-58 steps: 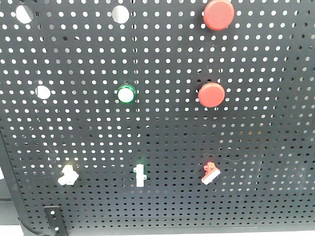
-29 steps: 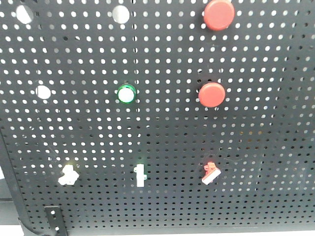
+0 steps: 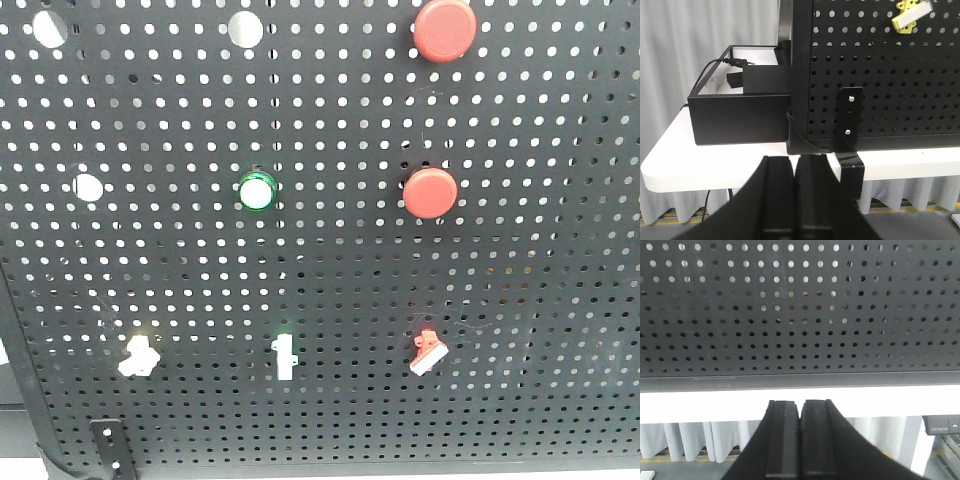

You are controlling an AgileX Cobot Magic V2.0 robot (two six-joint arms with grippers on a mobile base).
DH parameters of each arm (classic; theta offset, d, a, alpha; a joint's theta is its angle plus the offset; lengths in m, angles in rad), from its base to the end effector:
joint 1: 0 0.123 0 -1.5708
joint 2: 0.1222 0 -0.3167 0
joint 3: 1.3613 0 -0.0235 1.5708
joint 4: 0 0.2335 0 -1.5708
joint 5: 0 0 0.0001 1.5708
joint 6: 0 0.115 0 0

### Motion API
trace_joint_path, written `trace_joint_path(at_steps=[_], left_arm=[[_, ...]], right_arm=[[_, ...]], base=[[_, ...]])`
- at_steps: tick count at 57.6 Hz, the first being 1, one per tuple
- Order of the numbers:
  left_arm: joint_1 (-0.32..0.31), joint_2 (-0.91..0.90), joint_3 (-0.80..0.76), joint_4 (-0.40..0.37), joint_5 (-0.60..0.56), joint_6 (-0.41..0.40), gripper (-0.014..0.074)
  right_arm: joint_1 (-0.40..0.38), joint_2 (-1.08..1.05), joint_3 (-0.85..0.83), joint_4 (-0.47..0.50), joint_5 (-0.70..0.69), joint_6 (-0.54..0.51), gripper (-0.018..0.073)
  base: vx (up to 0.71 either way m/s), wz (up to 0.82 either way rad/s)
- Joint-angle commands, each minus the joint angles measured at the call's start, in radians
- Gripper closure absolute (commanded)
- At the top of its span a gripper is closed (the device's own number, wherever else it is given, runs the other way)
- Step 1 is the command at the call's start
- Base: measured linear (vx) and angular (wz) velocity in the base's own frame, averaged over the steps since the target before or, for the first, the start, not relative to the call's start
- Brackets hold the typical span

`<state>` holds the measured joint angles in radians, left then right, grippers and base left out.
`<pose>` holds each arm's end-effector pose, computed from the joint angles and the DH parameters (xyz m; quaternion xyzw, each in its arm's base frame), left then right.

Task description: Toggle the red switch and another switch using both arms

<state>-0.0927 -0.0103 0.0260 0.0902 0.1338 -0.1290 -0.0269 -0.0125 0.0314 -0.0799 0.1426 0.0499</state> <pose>0.0313 -0.0015 0.1913 0.0152 0.7284 -0.0409 0.6838 0.0312 -0.0022 0.1885 0.0030 0.7327 -0.0232 0.6802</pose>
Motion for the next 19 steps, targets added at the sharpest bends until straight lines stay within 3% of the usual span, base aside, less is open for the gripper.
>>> trace_joint_path(at_steps=[1, 19], left_arm=[[0.002, -0.008, 0.019, -0.007, -0.076, -0.002, 0.0594], [0.002, -0.008, 0.019, -0.007, -0.076, -0.002, 0.0594]], right_arm=[[-0.006, -0.01, 0.005, -0.002, -0.08, -0.006, 0.0566], [-0.006, -0.01, 0.005, -0.002, -0.08, -0.006, 0.0566]], base=[[0.0, 0.0], [0.0, 0.0]])
